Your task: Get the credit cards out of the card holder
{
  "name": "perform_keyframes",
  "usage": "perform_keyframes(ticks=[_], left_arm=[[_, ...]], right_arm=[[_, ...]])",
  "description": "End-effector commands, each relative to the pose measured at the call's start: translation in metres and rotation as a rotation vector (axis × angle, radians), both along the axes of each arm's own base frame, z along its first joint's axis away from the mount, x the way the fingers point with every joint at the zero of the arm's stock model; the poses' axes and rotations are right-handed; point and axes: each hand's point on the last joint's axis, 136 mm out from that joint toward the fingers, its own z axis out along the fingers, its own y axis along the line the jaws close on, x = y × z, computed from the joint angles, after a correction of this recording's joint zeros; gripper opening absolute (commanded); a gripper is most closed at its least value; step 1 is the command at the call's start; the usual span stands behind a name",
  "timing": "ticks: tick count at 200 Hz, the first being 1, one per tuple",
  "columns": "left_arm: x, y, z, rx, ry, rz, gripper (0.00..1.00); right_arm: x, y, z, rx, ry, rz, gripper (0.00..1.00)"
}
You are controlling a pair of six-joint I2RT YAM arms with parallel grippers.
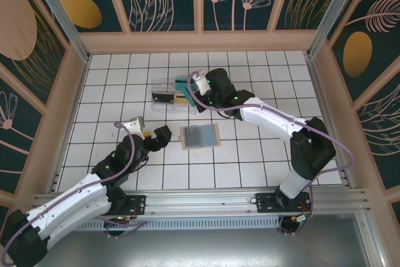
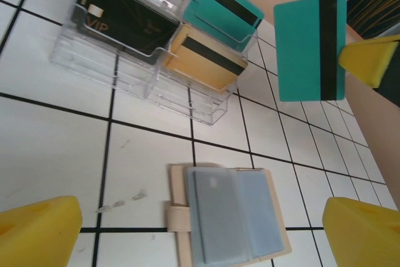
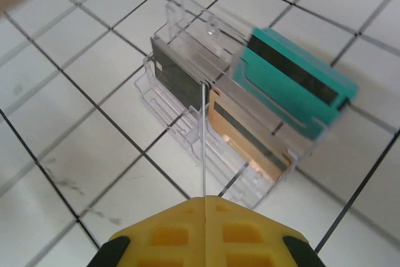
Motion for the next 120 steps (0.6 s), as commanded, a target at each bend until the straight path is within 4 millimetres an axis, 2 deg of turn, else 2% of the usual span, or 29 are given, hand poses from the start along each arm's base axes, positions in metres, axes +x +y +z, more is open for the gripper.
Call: perform_keyframes(ticks=[1, 23, 53, 88, 120], left_arm=[[-0.005, 0.019, -0.010, 0.022, 0.011, 0.060, 0.99], [-0.011, 0.028, -0.010, 0.021, -0.003, 0.078, 0.99], [-0.017, 0.037, -0.010, 0.015, -0.012, 0.097, 0.99], [-0.021, 0.045, -0.010, 0.016, -0.015, 0.116, 0.99], [-0.021, 0.046, -0.010, 0.015, -0.022, 0.120, 0.99]], right_arm=[[0.023, 0.007, 0.021, -0.182, -0.246, 0.110, 0.00], [0.041, 0.019, 0.026, -0.301, -0.321, 0.191, 0.00], [0.049, 0.029, 0.014, -0.460, -0.393, 0.354, 0.00], [0.061, 0.026, 0.009, -0.594, -0.509, 0.401, 0.00], [0.069, 0.025, 0.000, -0.638, -0.536, 0.418, 0.00]])
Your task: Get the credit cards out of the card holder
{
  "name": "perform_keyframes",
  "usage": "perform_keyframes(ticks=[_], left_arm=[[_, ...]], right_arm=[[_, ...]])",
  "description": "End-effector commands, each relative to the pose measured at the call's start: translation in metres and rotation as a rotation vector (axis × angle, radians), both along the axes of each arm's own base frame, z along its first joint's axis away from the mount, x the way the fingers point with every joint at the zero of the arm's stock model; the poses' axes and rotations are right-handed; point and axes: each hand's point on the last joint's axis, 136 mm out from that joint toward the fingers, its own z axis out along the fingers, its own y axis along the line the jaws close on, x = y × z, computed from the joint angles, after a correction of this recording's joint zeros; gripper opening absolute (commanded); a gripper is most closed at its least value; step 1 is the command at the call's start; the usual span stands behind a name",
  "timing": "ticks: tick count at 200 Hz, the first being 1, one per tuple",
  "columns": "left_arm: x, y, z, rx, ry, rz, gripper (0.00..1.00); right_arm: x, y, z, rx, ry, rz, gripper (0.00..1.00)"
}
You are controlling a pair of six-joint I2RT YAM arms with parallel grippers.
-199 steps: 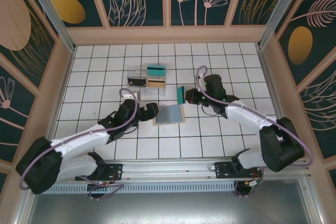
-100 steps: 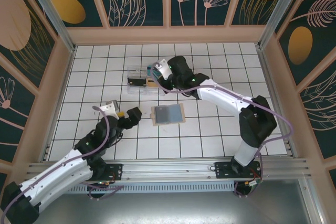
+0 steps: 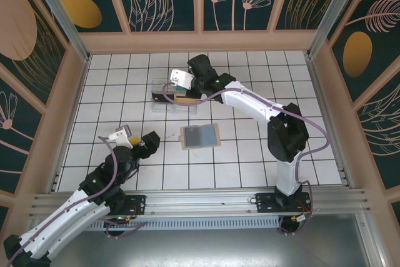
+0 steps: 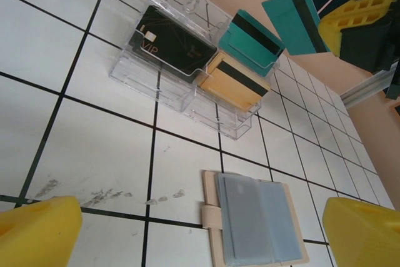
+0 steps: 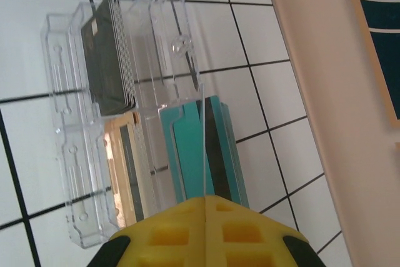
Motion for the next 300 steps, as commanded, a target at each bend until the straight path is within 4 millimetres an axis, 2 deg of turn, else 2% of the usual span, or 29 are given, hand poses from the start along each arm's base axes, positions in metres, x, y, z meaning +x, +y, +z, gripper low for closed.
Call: perform_keyframes(ticks=[1, 48, 147, 217, 256, 300], left_arm=[[-0.001, 0.007, -0.009, 0.023, 0.020, 0.030, 0.99], [0.000, 0.007, -0.012, 0.030, 0.028, 0.028, 0.99], [-0.001, 0.007, -0.015, 0.037, 0.031, 0.027, 0.99], [0.000, 0.007, -0.017, 0.042, 0.032, 0.029, 0.99], [0.000, 0.007, -0.019, 0.045, 0.033, 0.029, 0.99], [0.000, 0.007, -0.020, 0.048, 0.037, 0.027, 0.99]], right_arm=[[0.009, -0.001, -0.001, -0.089, -0.075, 0.041, 0.00], [0.021, 0.001, -0.012, -0.101, -0.082, 0.034, 0.00], [0.039, -0.002, -0.015, -0.111, -0.126, -0.002, 0.00], [0.038, 0.001, -0.012, -0.103, -0.117, 0.004, 0.00], [0.033, 0.008, -0.003, -0.076, -0.102, 0.023, 0.00], [0.031, 0.002, -0.025, -0.108, -0.060, 0.026, 0.00]])
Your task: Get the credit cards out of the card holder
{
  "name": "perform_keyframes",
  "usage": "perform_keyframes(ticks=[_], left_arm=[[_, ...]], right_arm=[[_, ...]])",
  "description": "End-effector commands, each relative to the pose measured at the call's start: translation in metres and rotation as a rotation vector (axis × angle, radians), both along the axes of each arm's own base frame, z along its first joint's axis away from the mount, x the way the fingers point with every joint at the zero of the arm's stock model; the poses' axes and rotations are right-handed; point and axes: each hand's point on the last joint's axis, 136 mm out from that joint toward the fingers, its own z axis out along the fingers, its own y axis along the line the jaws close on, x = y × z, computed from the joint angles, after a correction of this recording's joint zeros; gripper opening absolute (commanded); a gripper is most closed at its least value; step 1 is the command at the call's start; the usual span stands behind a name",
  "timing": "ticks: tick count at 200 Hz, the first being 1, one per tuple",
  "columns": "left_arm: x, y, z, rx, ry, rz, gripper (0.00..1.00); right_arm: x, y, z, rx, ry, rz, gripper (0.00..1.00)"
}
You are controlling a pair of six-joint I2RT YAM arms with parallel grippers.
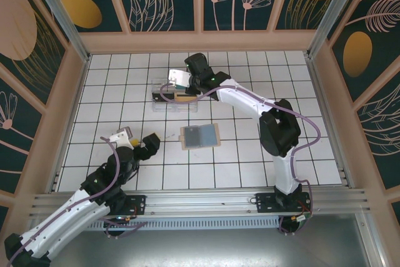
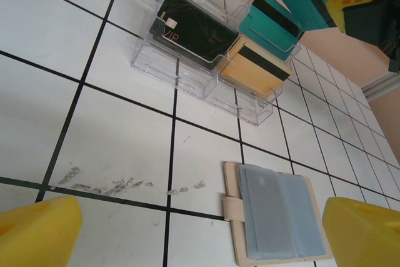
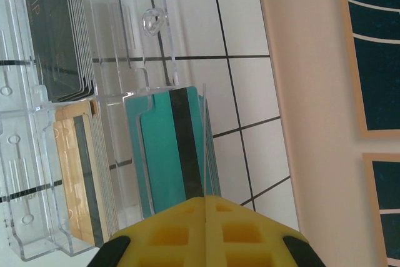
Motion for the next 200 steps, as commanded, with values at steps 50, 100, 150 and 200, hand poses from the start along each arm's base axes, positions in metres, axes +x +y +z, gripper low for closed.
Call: perform_keyframes(ticks=[50, 100, 150, 200], left_arm=[[0.000, 0.004, -0.005, 0.017, 0.006, 0.017, 0.99], [0.000, 0.004, -0.005, 0.017, 0.005, 0.016, 0.99], [0.000, 0.004, -0.005, 0.019, 0.006, 0.018, 0.98], [0.000, 0.005, -0.007, 0.019, 0.007, 0.018, 0.99]], right_arm=[[-0.002, 0.002, -0.022, -0.014, 0.064, 0.019, 0.00], [-0.004, 0.002, -0.034, -0.027, 0.086, 0.023, 0.00], [0.004, 0.000, -0.036, -0.022, 0.084, 0.005, 0.00], [0.017, 0.001, -0.028, 0.008, 0.055, -0.024, 0.13]])
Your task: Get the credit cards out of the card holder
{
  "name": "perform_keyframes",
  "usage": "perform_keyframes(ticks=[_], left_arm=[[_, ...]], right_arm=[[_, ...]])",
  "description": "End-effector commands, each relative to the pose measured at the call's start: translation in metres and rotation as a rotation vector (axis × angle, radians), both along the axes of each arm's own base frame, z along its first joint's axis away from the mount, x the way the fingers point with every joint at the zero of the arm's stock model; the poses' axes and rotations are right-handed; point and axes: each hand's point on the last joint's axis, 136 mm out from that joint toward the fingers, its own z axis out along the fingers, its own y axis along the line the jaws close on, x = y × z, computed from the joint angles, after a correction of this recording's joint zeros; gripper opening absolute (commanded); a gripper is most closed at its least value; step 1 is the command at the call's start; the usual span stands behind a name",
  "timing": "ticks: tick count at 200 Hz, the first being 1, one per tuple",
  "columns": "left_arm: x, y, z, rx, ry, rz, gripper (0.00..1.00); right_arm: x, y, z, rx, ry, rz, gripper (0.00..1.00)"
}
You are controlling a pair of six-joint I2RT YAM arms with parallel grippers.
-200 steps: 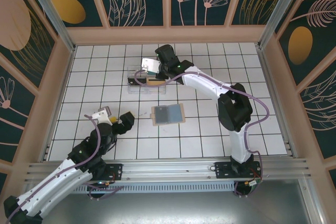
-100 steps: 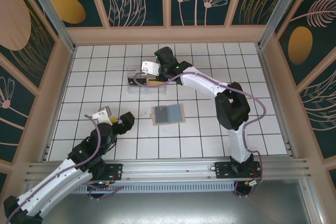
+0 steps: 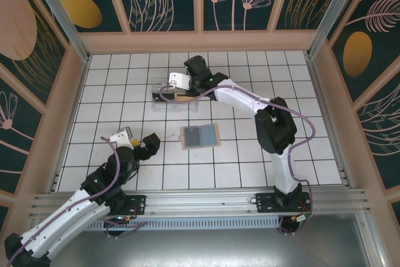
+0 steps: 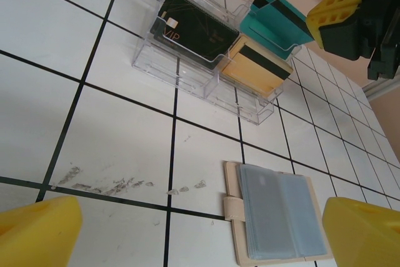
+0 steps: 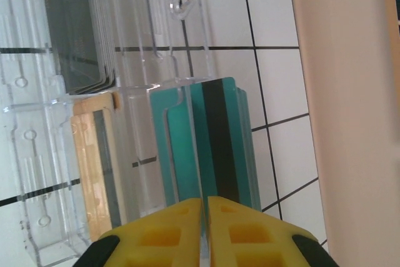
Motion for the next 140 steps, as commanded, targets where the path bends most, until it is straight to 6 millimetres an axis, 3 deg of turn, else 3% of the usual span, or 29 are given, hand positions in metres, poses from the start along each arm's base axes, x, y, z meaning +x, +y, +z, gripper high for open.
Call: perform_keyframes(ticks=[1, 78, 116, 123, 140], left_arm=[[0.000, 0.005, -0.006, 0.018, 0.006, 0.017, 0.99], [0.000, 0.005, -0.006, 0.023, 0.003, 0.019, 0.99], [0.001, 0.005, -0.006, 0.022, 0.003, 0.021, 0.99], [0.001, 0.006, -0.006, 0.023, 0.004, 0.023, 0.98], [0.000, 0.006, -0.006, 0.024, 0.004, 0.022, 0.99]], right_arm=[[0.013, 0.001, 0.000, 0.024, -0.004, -0.026, 0.13], [0.025, 0.003, -0.011, 0.031, -0.023, -0.063, 0.12], [0.025, 0.004, -0.018, 0.023, -0.017, -0.068, 0.06], [0.025, 0.004, -0.019, 0.021, -0.017, -0.066, 0.00], [0.025, 0.004, -0.020, 0.019, -0.015, -0.068, 0.00]])
